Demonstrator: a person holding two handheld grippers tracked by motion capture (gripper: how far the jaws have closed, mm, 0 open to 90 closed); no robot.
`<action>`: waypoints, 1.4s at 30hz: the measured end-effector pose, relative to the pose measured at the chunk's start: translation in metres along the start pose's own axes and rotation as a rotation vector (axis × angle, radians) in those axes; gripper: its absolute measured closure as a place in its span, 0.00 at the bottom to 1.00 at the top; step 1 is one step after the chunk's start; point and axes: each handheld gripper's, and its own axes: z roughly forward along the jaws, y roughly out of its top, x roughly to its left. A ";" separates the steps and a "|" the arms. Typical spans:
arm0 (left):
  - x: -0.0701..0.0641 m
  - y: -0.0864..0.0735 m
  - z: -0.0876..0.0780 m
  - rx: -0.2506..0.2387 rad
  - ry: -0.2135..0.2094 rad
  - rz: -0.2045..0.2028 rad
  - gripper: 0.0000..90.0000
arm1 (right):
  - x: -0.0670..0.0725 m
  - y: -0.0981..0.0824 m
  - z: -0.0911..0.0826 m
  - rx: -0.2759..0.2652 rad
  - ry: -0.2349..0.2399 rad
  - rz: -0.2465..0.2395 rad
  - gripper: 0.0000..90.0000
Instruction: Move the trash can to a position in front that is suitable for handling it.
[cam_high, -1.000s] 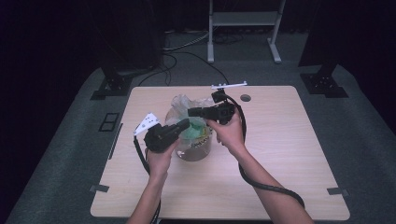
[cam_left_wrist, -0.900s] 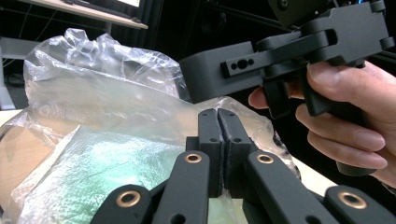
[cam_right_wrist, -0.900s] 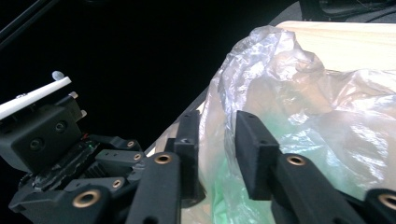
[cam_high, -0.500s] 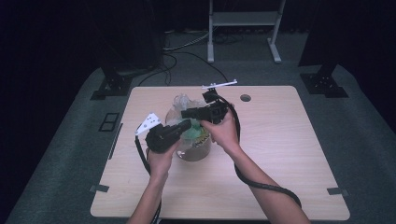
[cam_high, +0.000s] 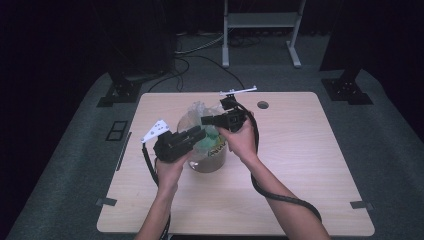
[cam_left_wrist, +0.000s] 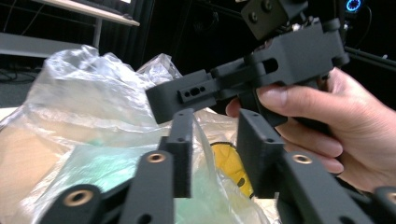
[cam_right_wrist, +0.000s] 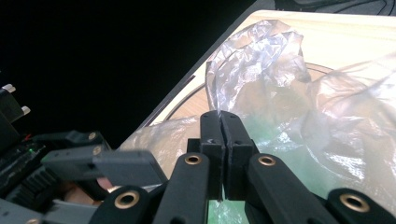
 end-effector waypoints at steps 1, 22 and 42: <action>0.001 0.001 -0.001 -0.004 -0.003 -0.008 0.70 | -0.002 -0.001 0.000 0.001 0.004 0.007 1.00; 0.029 0.011 -0.026 -0.048 0.074 -0.133 0.26 | -0.039 -0.009 -0.021 -0.049 0.116 0.115 1.00; 0.029 0.014 -0.030 -0.060 0.052 -0.152 0.14 | -0.042 0.011 -0.064 -0.156 0.151 0.111 1.00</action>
